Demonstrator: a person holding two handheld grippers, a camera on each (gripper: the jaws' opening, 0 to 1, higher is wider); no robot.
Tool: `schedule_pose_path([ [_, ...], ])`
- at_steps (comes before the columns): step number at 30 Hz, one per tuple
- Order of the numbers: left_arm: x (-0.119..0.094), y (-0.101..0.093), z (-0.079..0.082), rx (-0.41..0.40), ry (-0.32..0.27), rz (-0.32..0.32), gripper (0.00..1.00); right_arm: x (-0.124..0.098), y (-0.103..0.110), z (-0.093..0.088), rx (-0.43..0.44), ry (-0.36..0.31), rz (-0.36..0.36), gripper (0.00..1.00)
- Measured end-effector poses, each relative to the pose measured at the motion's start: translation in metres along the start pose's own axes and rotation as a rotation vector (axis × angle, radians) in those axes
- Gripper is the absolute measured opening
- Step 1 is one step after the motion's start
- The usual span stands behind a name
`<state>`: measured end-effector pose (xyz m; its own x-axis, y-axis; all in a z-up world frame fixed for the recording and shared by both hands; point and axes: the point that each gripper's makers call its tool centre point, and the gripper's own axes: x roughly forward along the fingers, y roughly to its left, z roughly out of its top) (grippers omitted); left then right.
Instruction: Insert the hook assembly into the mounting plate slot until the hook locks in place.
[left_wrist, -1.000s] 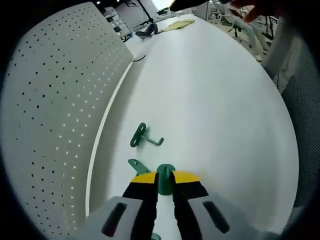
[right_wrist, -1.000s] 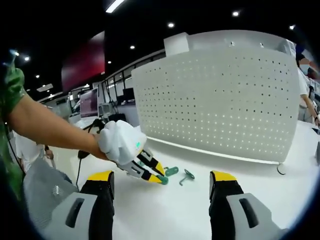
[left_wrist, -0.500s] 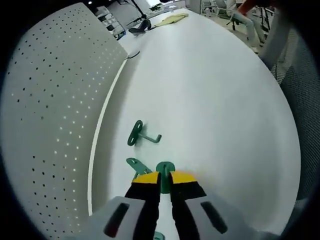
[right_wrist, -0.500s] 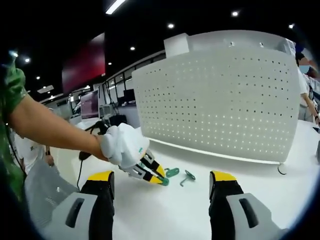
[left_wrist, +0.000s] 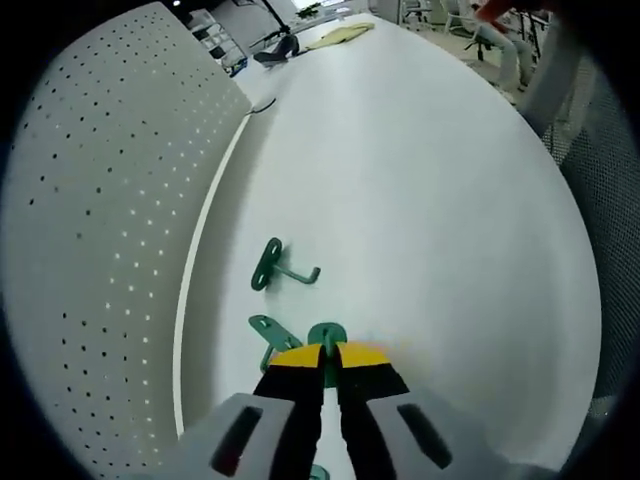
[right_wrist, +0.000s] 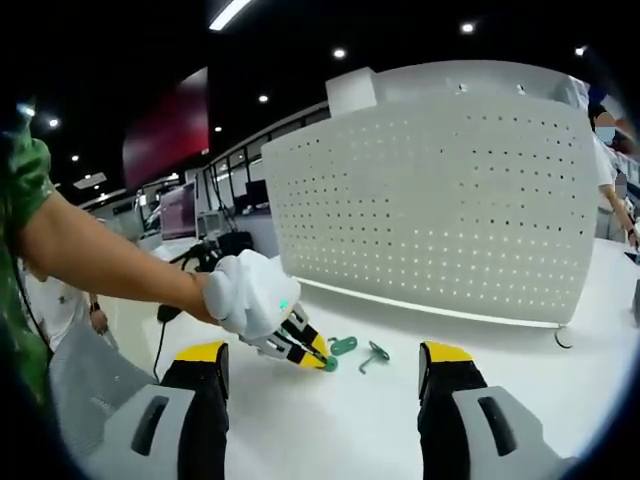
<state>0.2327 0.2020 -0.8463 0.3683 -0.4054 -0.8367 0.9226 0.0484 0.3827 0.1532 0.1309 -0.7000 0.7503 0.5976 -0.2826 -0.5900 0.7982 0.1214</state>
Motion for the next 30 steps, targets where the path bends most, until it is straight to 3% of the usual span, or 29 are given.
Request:
schedule_pose_path([
  [19,-0.016,0.005,0.009,-0.023,-0.049,0.031,0.04,0.001,0.003,-0.003,-0.013,0.014,0.010,0.79],
  [30,-0.052,0.015,0.024,-0.112,-0.160,0.121,0.04,0.002,0.008,-0.004,-0.022,0.020,0.025,0.79],
])
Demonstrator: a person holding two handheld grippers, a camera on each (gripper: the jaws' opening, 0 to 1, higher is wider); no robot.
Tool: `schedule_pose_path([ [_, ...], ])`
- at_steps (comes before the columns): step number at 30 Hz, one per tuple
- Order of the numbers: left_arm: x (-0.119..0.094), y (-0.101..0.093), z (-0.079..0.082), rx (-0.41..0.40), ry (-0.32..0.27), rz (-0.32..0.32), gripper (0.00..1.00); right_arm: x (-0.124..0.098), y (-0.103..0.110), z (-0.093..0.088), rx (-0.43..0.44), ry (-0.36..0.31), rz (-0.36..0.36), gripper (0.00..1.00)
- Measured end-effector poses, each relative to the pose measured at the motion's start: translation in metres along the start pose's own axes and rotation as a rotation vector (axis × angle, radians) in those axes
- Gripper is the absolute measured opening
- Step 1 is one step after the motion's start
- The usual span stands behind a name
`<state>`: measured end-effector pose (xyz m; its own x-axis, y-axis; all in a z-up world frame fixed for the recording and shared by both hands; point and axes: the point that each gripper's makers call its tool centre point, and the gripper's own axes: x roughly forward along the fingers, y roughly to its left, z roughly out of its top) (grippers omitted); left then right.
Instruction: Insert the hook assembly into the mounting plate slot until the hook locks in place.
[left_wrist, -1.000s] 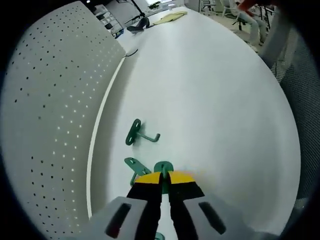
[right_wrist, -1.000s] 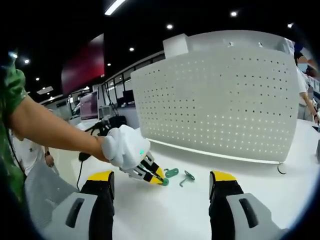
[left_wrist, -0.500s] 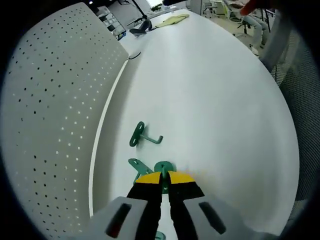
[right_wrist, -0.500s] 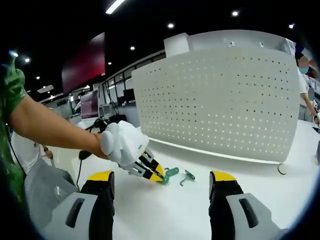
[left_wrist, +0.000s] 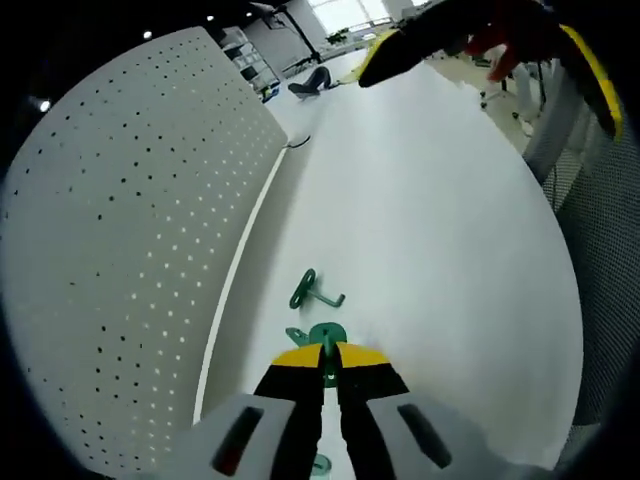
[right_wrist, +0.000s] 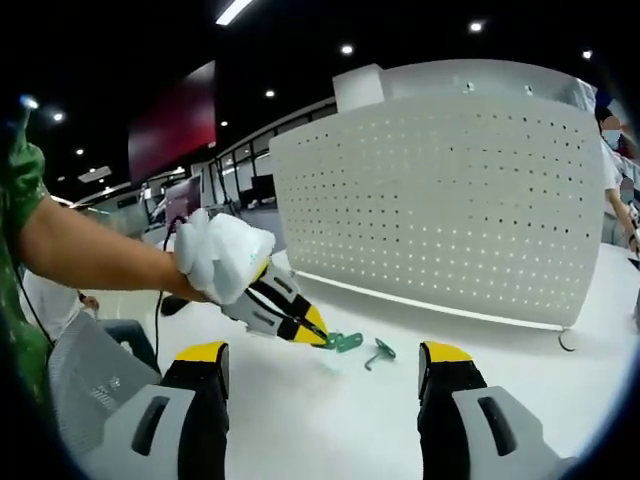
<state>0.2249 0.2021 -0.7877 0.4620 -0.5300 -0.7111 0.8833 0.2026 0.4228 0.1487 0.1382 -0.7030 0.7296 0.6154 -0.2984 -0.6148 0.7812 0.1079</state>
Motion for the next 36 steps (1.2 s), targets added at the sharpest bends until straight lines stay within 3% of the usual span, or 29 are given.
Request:
schedule_pose_path([
  [9,-0.033,0.010,0.018,-0.171,-0.147,0.061,0.04,0.002,0.006,-0.003,-0.007,0.013,0.021,0.79],
  [17,-0.065,0.019,0.031,-0.266,-0.260,0.126,0.04,0.002,0.010,-0.005,-0.013,0.020,0.033,0.79],
  [26,-0.111,0.047,0.051,-0.462,-0.464,0.246,0.04,0.003,0.014,-0.006,-0.021,0.023,0.041,0.78],
  [36,-0.167,0.067,0.067,-0.612,-0.687,0.348,0.04,0.005,0.017,-0.007,-0.026,0.026,0.052,0.78],
])
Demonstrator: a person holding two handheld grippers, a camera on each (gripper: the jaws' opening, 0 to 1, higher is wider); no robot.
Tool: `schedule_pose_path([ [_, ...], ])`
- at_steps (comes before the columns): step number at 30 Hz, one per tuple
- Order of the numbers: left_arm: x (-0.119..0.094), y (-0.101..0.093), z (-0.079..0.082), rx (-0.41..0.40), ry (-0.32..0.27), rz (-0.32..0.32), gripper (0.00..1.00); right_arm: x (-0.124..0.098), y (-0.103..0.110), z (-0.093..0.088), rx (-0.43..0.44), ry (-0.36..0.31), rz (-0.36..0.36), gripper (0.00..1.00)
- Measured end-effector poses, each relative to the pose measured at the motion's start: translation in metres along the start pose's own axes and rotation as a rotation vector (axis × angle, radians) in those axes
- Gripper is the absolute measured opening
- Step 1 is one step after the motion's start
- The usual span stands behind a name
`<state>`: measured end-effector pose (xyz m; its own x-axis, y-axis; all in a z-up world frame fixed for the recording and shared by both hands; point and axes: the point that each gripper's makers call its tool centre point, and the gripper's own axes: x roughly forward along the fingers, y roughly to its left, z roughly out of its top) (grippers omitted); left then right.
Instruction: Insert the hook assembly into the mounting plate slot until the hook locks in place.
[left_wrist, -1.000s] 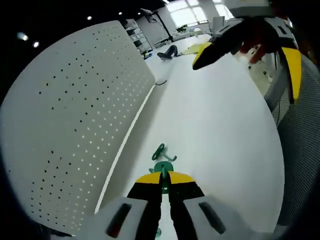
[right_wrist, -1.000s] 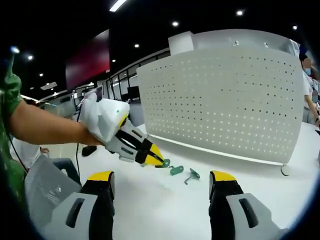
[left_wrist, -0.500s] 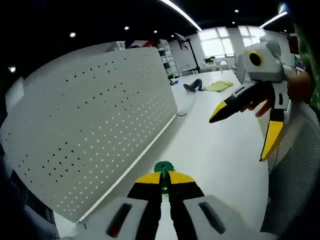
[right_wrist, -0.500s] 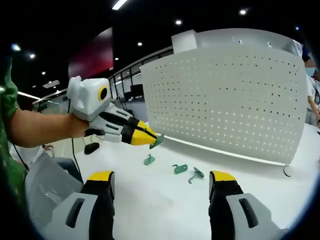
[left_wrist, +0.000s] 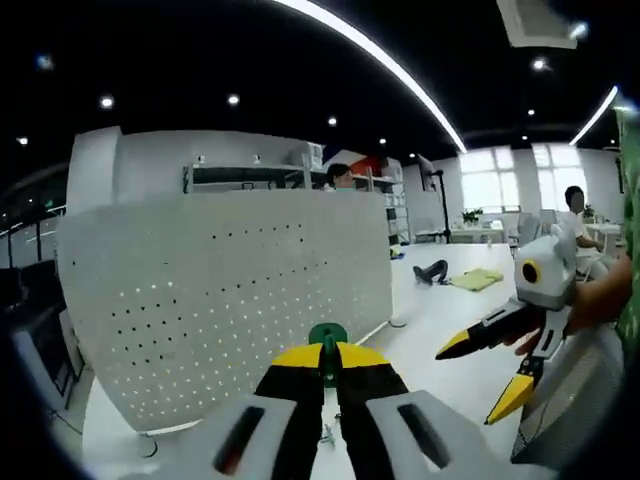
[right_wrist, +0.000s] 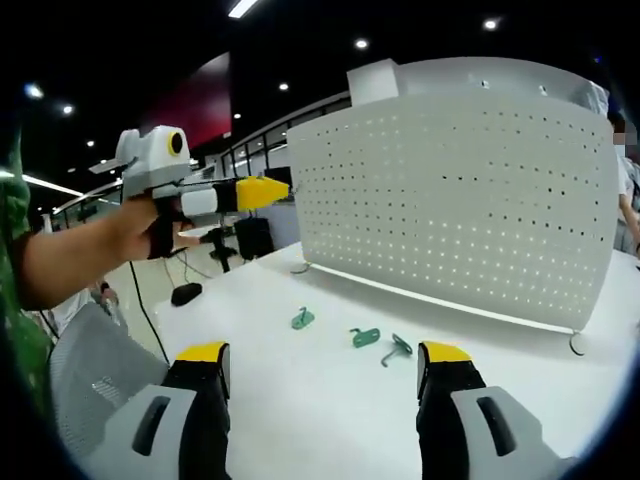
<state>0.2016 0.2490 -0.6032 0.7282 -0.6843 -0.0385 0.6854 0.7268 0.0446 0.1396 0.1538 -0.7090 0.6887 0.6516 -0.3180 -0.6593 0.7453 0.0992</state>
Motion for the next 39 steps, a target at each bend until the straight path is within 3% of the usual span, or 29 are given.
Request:
schedule_pose_path([
  [7,-0.020,-0.001,0.024,-0.065,-0.097,-0.008,0.04,-0.002,0.003,0.008,0.011,-0.030,0.013,0.77],
  [14,-0.030,-0.006,0.032,-0.055,-0.119,-0.032,0.04,-0.004,0.008,0.026,0.004,-0.070,0.043,0.77],
  [20,-0.034,-0.015,0.030,-0.032,-0.104,-0.087,0.04,-0.011,0.016,0.061,-0.023,-0.138,0.109,0.72],
  [30,-0.042,-0.046,0.040,-0.013,-0.127,-0.247,0.04,-0.033,0.048,0.122,0.023,-0.279,0.345,0.61],
  [36,-0.048,-0.067,0.051,-0.045,-0.166,-0.366,0.04,-0.051,0.069,0.148,0.017,-0.361,0.506,0.57],
  [39,-0.049,-0.076,0.051,-0.042,-0.160,-0.415,0.04,-0.057,0.079,0.152,-0.003,-0.367,0.563,0.54],
])
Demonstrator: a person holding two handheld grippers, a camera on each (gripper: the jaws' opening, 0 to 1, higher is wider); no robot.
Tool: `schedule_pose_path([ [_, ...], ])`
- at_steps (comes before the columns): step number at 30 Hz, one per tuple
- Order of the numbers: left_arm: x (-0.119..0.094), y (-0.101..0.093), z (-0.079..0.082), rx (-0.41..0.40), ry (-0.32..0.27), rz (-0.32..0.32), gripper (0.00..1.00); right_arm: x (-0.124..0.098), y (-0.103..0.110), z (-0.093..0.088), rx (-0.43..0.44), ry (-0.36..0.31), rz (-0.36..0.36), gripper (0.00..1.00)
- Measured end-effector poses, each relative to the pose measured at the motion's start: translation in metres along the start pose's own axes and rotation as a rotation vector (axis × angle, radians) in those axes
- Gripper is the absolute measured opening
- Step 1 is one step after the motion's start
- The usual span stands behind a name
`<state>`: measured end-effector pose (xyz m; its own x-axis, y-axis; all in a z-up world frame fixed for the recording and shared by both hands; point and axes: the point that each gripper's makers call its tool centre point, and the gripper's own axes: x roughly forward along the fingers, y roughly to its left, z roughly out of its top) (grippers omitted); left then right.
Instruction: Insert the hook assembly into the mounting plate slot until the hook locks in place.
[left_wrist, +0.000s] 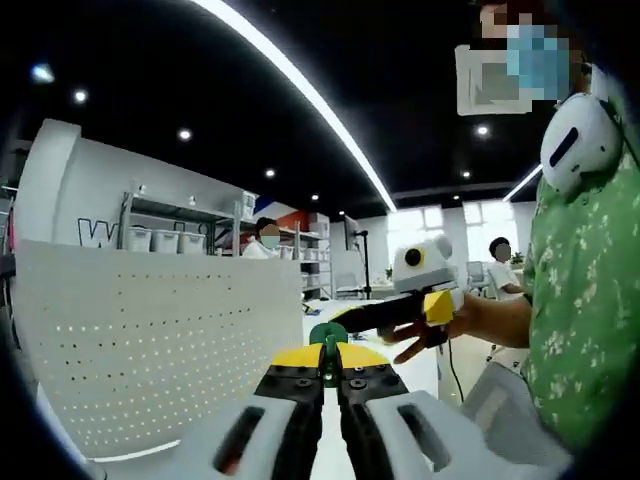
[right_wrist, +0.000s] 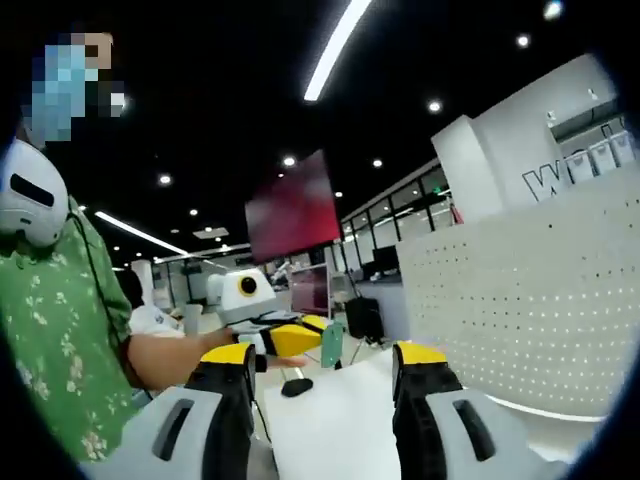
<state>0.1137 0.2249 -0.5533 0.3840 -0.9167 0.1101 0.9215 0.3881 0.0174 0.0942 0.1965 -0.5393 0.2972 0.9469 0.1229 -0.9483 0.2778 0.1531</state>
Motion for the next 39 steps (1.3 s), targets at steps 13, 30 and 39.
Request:
schedule_pose_path([
  [13,0.001,-0.044,0.013,-0.065,-0.064,-0.224,0.04,0.001,0.035,0.004,-0.082,0.055,0.202,0.36],
  [30,0.003,-0.070,0.028,-0.128,-0.144,-0.349,0.04,-0.002,0.050,0.012,-0.050,0.032,0.306,0.16],
  [39,0.006,-0.076,0.026,-0.087,-0.097,-0.360,0.04,-0.005,0.053,0.010,-0.092,0.054,0.308,0.16],
])
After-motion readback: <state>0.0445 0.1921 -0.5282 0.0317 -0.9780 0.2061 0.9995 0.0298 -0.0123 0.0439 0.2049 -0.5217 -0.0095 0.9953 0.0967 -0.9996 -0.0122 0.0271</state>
